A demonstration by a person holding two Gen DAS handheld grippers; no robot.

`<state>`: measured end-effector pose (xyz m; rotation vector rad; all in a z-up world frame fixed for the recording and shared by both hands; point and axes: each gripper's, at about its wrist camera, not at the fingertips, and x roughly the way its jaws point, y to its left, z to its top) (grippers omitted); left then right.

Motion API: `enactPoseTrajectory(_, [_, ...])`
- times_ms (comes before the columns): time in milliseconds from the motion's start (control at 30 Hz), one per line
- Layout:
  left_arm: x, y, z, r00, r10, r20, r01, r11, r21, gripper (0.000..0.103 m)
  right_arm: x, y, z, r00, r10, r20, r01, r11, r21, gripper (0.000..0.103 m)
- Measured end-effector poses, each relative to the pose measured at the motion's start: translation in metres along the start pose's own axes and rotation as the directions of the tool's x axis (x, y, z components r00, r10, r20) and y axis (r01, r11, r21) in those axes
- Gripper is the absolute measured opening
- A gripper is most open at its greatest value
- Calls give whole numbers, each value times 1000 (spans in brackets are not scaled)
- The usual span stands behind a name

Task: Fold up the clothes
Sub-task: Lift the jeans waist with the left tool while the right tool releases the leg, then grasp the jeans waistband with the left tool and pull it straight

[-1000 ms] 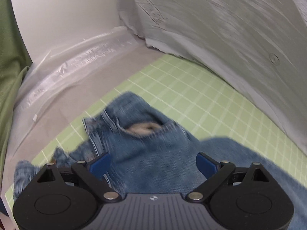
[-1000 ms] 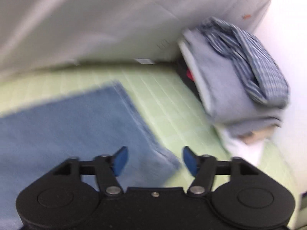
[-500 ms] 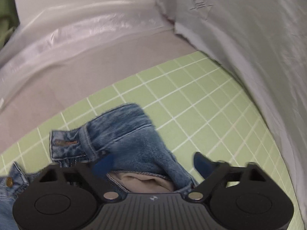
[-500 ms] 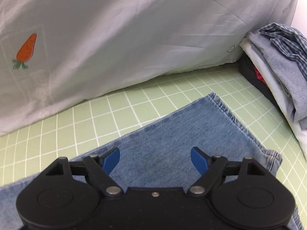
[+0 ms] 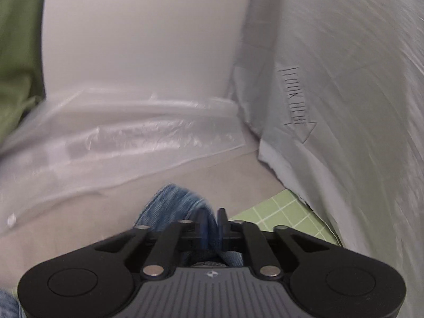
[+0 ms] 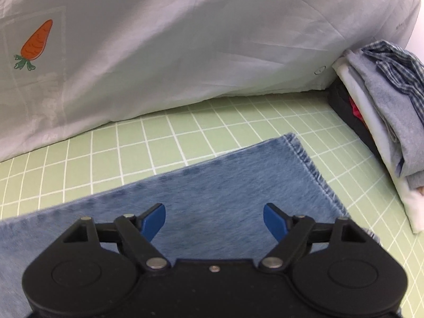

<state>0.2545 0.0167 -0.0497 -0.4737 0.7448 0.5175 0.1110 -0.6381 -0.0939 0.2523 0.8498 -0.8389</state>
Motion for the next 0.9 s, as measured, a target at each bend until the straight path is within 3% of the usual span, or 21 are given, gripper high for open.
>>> enactPoseTrajectory(33, [-1,-2,-1,1000,10,-5,-10,1000,7,60,1,-2,0,1000,1,-6,-1,1000,6,82])
enactPoseTrajectory(100, [-11,-11,-12,1000,-1,16,0,996,90,86,0,-6,-2,1000,9,-13,-9,1000,15,82])
enactPoseTrajectory(167, [-22,-19,-25,999,-25,22,21,984,174,86,-4,-11,-7,1000,21,-18,-21,1000,10,82])
enactPoseTrajectory(233, [-34,-22,-40,999,-45,-26,50,970,239,87,-11,-15,-13,999,35,-23,-34,999,2,83])
enactPoseTrajectory(467, [-85,2,-94,983,-56,-173,113,935,335,88,-57,-30,-48,993,109,-39,-111,992,-56,88])
enactPoseTrajectory(567, [-116,31,-112,972,-81,-219,153,928,340,88,-84,-37,-74,988,146,-57,-150,987,-64,88])
enactPoseTrajectory(800, [-164,98,-136,960,-88,-268,167,943,289,90,-147,-50,-135,965,250,-74,-253,967,-39,96])
enactPoseTrajectory(900, [-168,134,-137,950,-83,-300,149,967,206,91,-162,-51,-155,956,275,-100,-278,960,-21,96])
